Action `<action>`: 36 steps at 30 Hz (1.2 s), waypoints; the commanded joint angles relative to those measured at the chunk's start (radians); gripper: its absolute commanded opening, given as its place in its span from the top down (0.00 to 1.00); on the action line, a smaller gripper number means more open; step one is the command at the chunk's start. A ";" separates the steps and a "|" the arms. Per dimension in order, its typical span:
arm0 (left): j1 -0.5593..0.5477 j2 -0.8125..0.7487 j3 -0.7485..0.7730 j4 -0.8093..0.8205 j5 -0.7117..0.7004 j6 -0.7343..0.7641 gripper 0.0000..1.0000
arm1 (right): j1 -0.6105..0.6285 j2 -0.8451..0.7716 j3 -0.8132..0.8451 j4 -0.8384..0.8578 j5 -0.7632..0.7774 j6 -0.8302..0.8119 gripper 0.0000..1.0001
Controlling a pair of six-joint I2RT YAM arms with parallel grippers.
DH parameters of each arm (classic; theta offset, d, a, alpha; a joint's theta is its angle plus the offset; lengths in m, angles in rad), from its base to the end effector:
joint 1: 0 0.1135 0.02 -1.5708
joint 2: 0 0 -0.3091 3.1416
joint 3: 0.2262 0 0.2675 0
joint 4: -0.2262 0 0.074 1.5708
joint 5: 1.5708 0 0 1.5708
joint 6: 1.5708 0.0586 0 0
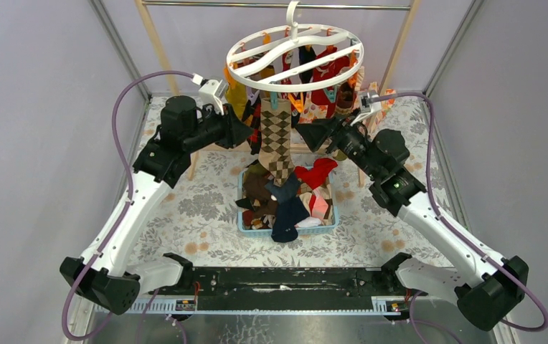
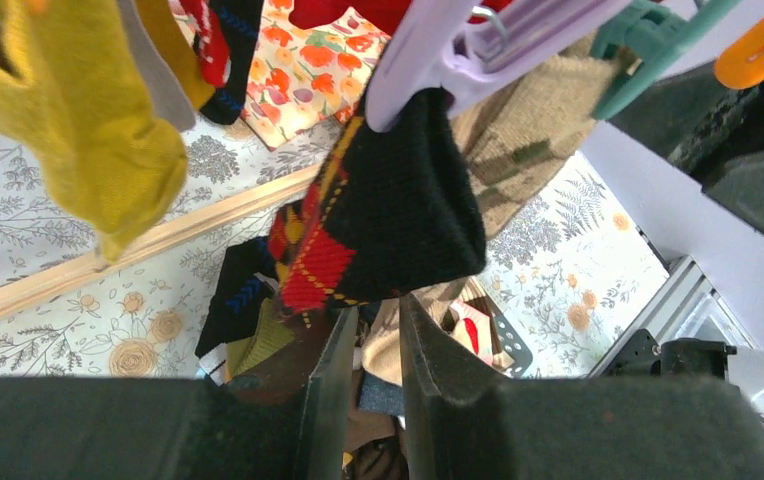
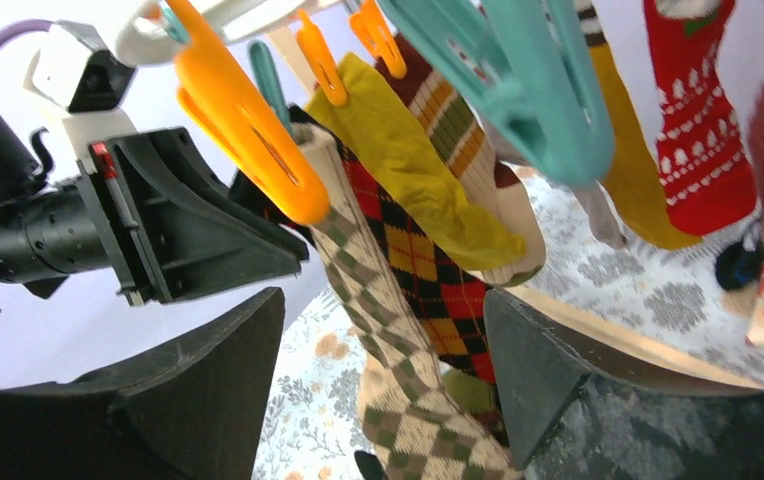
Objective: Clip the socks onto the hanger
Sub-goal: Open the clamp at the hanger.
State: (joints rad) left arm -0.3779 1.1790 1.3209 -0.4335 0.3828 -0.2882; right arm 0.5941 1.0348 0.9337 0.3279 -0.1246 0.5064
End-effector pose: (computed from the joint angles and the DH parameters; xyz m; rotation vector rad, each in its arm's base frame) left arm 0.2470 -0.1216 0.4585 0.3591 1.8875 -0.8108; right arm 0.2083 0.1495 0.4423 -0.1728 1.4079 1.0047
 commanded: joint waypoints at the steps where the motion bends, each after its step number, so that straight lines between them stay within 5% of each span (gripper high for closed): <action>1: 0.002 -0.024 0.038 -0.035 0.035 0.025 0.71 | -0.029 0.059 0.104 0.155 -0.115 -0.020 0.22; 22: 0.002 -0.056 0.089 -0.086 0.072 0.030 0.73 | -0.114 0.194 0.172 0.390 -0.340 0.114 0.50; 28: 0.002 -0.056 0.093 -0.088 0.070 0.029 0.73 | -0.112 0.163 0.152 0.390 -0.321 0.116 0.82; 36: 0.002 -0.058 0.126 -0.100 0.061 0.021 0.72 | -0.113 0.175 0.159 0.373 -0.304 0.125 0.91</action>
State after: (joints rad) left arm -0.3779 1.1378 1.3911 -0.5396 0.4381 -0.2699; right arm 0.4866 1.2213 1.0626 0.6487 -0.4442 0.6235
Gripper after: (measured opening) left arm 0.276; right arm 0.249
